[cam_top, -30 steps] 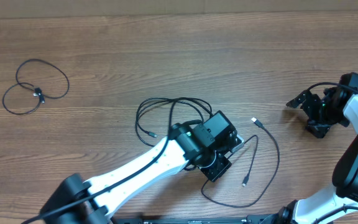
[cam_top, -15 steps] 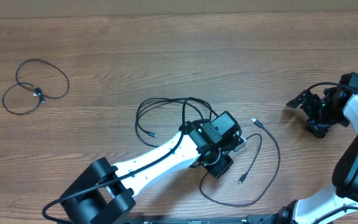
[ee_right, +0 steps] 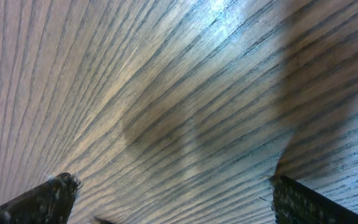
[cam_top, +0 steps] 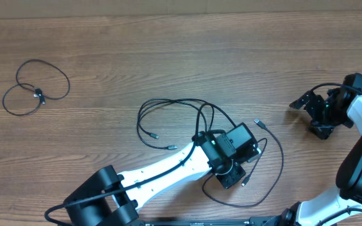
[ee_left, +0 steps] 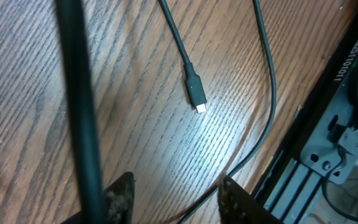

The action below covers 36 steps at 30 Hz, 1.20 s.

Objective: Untangle cables

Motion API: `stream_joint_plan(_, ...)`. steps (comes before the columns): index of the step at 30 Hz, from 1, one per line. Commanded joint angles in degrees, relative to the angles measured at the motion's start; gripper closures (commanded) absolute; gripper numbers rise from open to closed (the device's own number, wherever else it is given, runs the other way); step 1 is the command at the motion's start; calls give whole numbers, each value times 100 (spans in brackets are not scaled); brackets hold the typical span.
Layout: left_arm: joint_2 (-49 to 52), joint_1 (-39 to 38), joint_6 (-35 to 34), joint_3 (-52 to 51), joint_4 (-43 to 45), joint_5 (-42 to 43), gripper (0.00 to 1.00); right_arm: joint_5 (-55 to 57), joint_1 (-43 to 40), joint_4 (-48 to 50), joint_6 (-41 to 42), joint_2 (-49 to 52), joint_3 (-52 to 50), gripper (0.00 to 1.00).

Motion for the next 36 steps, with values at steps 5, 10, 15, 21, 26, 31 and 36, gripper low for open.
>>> stream_joint_plan(5, 33, -179, 101, 125, -17, -741, 0, 15, -11, 20, -26, 11, 138, 0)
stream_joint_plan(10, 15, -181, -153, 393, -310, -1355, 0, 15, -11, 20, -28, 11, 138, 0)
stream_joint_plan(15, 15, -179, -155, 1069, -686, -1504, 0, 15, -11, 20, -28, 11, 138, 0)
stream_joint_plan(21, 15, -181, -363, 1611, -730, -1486, 0, 15, -11, 20, -28, 11, 138, 0)
stream_joint_plan(26, 44, -188, -754, 1602, -481, -1467, 16, 15, -11, 20, -26, 11, 138, 0)
stream_joint_plan(31, 221, -197, -1045, 1598, -448, -1467, 52, 15, -11, 20, -28, 11, 138, 0)
stream_joint_plan(36, 621, -234, -1156, 1598, -251, -938, 63, 15, -11, 20, -26, 11, 138, 0)
